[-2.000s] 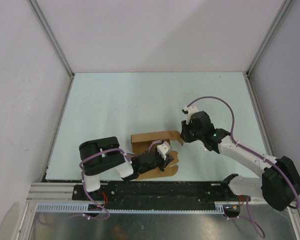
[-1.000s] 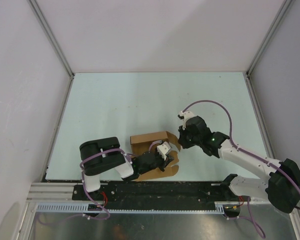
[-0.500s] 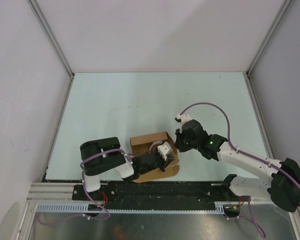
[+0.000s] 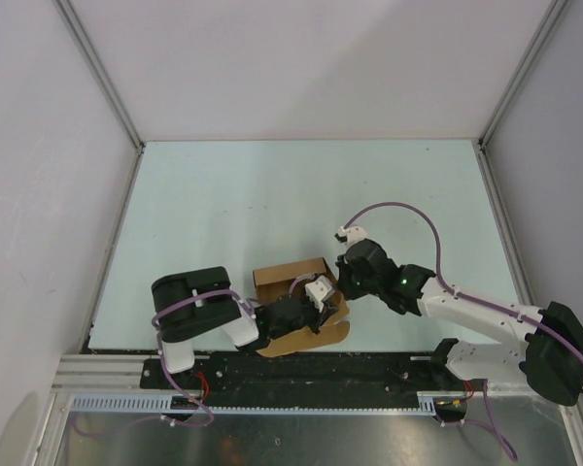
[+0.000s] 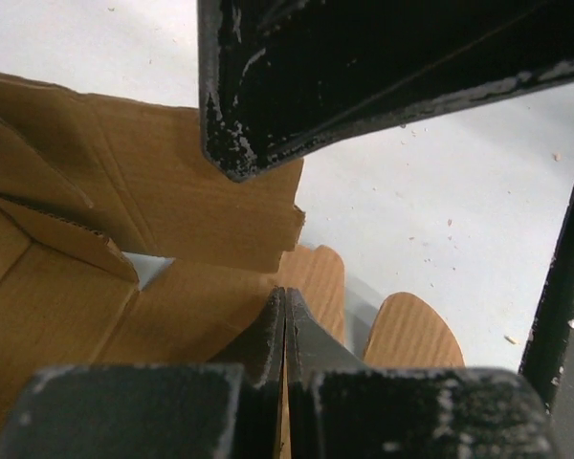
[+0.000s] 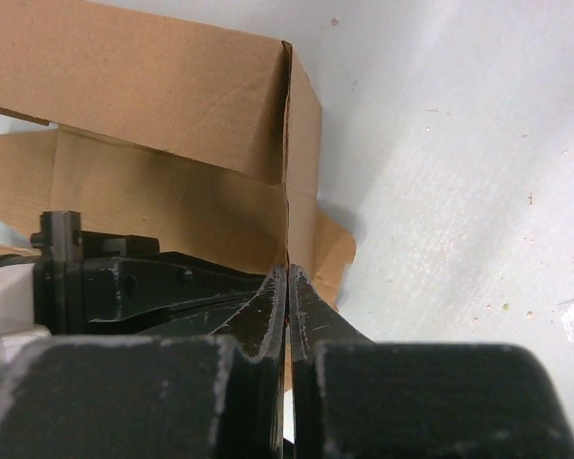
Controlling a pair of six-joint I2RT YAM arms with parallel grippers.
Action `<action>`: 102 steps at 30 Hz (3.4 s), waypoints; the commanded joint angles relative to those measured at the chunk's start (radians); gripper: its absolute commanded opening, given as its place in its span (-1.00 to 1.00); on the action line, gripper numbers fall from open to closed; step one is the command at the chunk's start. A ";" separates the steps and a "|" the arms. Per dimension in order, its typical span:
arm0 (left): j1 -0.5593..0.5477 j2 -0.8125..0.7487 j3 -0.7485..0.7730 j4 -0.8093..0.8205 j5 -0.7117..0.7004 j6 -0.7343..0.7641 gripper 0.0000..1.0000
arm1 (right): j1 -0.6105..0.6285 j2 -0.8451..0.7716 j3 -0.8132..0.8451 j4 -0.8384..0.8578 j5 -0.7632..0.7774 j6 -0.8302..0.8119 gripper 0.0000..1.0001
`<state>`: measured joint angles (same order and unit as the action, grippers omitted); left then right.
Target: Fold the paper box
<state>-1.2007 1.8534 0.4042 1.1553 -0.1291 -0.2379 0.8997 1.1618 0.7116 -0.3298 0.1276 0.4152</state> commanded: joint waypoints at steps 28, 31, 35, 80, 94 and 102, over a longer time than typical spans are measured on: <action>0.024 -0.930 -0.111 -0.568 -0.244 0.045 -0.34 | 0.027 0.003 0.017 0.003 0.076 0.014 -1.00; 0.094 -0.886 -0.110 -0.600 -0.199 0.013 -0.42 | 0.028 0.003 0.017 0.009 0.073 0.019 -1.00; 0.131 -0.838 -0.117 -0.602 -0.190 -0.001 -0.53 | 0.028 0.001 0.015 0.014 0.067 0.020 -1.00; 0.211 -0.758 -0.139 -0.592 -0.165 0.020 -0.71 | 0.042 0.009 0.015 0.115 -0.040 0.062 -0.11; 0.211 -0.772 -0.150 -0.589 -0.167 0.019 -0.71 | 0.025 0.068 0.008 0.222 -0.157 0.046 -0.10; 0.211 -0.763 -0.150 -0.586 -0.162 0.020 -0.71 | -0.067 -0.026 -0.064 0.258 -0.238 0.010 -0.09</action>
<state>-0.9943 1.0950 0.2691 0.5644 -0.3023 -0.2180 0.8822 1.2198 0.6781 -0.1173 -0.0620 0.4614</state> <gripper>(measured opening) 0.143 0.453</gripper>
